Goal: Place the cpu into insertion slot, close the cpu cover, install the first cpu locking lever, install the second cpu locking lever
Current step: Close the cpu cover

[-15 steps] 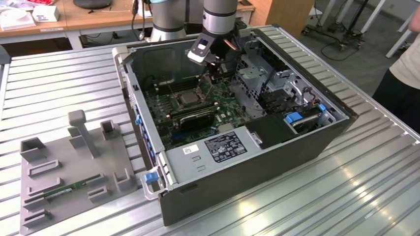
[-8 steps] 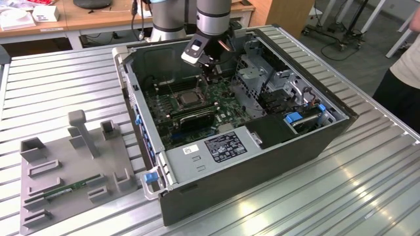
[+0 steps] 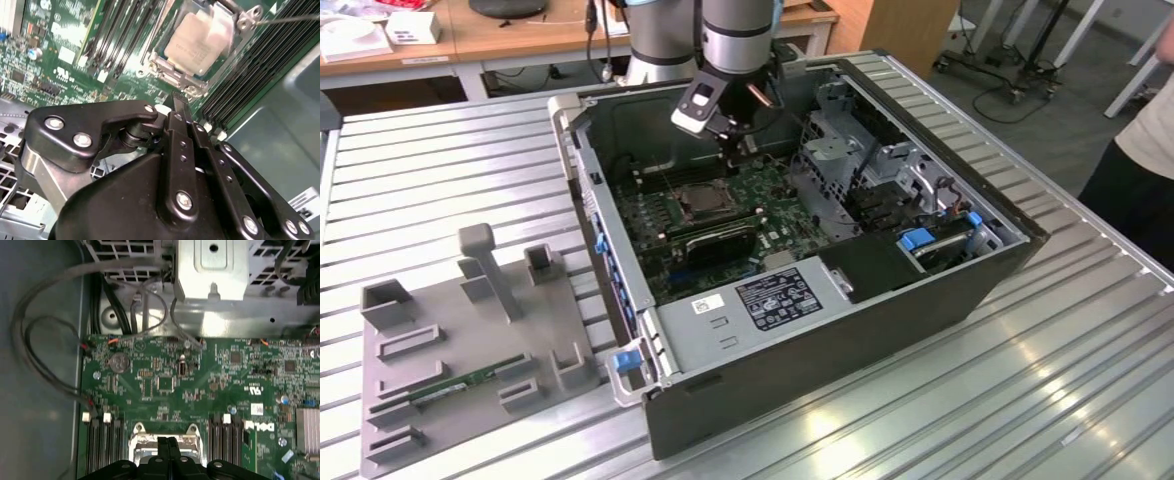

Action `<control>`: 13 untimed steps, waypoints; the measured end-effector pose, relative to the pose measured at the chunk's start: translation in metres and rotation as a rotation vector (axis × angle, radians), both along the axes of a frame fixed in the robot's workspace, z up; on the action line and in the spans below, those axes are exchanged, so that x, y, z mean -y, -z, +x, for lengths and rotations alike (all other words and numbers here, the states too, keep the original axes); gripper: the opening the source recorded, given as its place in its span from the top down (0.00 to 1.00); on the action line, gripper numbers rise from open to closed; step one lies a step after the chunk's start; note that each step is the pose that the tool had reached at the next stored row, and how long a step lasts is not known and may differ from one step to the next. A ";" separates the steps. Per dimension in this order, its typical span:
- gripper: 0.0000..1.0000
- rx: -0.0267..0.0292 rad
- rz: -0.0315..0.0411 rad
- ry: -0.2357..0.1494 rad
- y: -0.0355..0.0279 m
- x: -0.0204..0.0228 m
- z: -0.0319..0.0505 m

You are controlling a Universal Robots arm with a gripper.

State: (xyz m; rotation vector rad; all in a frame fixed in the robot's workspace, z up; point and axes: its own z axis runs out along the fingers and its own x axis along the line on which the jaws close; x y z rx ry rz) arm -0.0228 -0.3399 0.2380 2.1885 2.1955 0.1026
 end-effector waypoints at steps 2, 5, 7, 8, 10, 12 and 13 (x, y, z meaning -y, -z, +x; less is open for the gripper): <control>0.89 0.0007 0.0000 0.000 0.0000 -0.0001 -0.0038; 0.89 0.0008 -0.0003 0.000 0.0000 -0.0001 -0.0049; 0.89 0.0008 -0.0015 0.000 0.0000 0.0000 -0.0049; 0.89 0.0009 -0.0018 0.000 0.0000 0.0000 -0.0049; 0.89 0.0008 -0.0027 0.000 0.0000 0.0000 -0.0049; 0.89 0.0008 -0.0032 -0.002 0.0000 0.0000 -0.0049; 0.89 0.0009 -0.0032 -0.008 0.0000 -0.0001 -0.0049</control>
